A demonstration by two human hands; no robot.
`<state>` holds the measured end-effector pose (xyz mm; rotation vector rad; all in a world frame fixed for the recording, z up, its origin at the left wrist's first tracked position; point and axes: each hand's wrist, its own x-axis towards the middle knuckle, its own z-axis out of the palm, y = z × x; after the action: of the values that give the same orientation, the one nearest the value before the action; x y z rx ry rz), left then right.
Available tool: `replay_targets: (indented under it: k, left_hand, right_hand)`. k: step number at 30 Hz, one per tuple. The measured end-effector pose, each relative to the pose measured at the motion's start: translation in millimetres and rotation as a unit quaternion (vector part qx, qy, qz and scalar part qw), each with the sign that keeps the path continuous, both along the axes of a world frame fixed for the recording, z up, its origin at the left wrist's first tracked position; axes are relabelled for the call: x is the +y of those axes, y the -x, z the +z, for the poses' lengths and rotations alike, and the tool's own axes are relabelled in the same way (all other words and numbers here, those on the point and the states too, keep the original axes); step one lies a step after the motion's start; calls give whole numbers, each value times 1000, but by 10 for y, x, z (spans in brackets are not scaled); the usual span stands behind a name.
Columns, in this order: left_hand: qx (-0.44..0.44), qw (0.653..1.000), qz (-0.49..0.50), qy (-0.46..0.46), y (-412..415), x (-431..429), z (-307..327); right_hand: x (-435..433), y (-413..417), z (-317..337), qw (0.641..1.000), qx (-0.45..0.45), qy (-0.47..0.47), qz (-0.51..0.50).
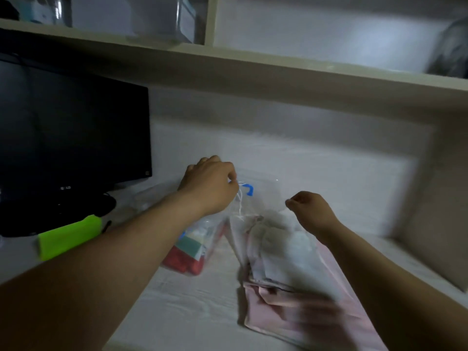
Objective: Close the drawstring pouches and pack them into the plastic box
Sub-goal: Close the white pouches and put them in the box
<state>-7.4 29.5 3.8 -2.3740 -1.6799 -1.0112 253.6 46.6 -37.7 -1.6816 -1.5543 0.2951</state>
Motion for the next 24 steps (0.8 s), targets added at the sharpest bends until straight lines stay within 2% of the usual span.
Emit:
replay_targets:
  k: [3,6,14,16,20,22,24]
  left_hand:
    - [-42,997,-71,5,-378,-64,-83]
    - [-45,992,-106,41,-718,-27,-321]
    - [-76,972,-24,222,-1085,259,-1015]
    - [-70,968,-2,240,-1143,349,-1113]
    - [-94,968,-7,232,-1177,445,-1262]
    - [-134,969,-21,207,-1166,439,-1312]
    - [-191,961,-57,193,-1136,437,-1306]
  right_hand:
    - [-103,-254,-109,1000,11,15,-3]
    - [-143,-440,-270,999,14,34,-10]
    - [-35,-755,-777,994,-15,93,-51]
    - [-1,-755,-867,992,-14,105,-66]
    - [-1,-736,-930,996,1,61,-59]
    - [-45,-725,-911,998,53,37,-25]
    - [-121,-730,-869,989,145,25,11]
